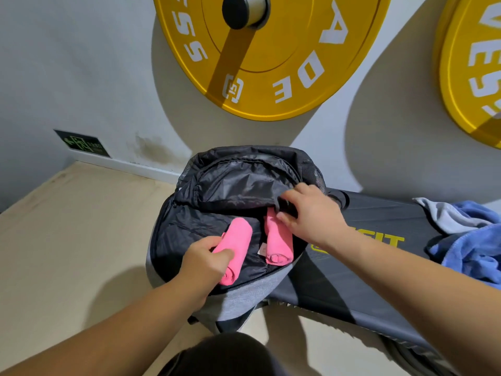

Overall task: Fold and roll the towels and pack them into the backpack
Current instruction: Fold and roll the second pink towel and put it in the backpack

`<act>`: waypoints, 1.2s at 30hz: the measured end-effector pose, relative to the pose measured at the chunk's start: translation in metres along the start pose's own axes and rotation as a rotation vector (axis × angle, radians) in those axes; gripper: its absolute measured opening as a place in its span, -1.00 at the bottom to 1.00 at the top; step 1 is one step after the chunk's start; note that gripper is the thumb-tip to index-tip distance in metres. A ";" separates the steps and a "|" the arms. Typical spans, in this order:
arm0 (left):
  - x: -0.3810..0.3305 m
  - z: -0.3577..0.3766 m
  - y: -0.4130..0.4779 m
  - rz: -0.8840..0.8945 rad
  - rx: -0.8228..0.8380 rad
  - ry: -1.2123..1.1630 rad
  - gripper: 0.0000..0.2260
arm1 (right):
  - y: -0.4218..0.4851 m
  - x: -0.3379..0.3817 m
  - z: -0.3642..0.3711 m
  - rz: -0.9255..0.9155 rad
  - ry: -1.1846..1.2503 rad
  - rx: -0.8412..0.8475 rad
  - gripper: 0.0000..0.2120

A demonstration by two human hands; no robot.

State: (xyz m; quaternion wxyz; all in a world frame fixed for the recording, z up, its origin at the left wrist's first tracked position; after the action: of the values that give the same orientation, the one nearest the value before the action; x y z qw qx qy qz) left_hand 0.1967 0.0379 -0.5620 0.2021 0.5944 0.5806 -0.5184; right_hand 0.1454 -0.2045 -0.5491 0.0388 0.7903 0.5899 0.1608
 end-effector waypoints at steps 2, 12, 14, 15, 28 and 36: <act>0.001 0.002 -0.002 0.016 0.019 -0.012 -0.87 | -0.001 -0.002 0.008 0.015 -0.028 0.108 -0.56; -0.014 0.051 0.032 0.091 0.045 -0.006 -0.77 | 0.015 0.007 0.006 -0.043 0.057 -0.042 -0.80; -0.016 0.060 0.043 0.123 0.059 0.064 -0.76 | 0.015 0.003 0.006 -0.044 0.071 -0.084 -0.79; -0.015 0.063 0.047 0.126 0.058 0.117 -0.72 | 0.014 0.001 0.006 -0.039 0.073 -0.086 -0.77; -0.012 0.052 0.058 0.207 -0.075 0.311 -0.82 | -0.010 -0.011 -0.004 -0.113 0.143 0.005 -0.74; -0.111 0.105 -0.009 0.580 0.062 0.437 -0.81 | -0.064 -0.075 -0.052 0.123 0.078 0.049 -0.65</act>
State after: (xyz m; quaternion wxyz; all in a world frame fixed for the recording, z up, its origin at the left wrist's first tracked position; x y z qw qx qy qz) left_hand 0.1718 -0.1018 -0.5045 0.1937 0.8369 0.4014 -0.3177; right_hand 0.0525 -0.2627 -0.5318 -0.0136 0.8189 0.5451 0.1792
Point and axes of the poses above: each hand's wrist, its own y-axis towards the middle knuckle, its own z-axis out of the palm, x = y × z, the point moved 2 cm from there along y, towards the middle knuckle, and after that the axes turned 2 degrees about -x, right-handed, at the moved point
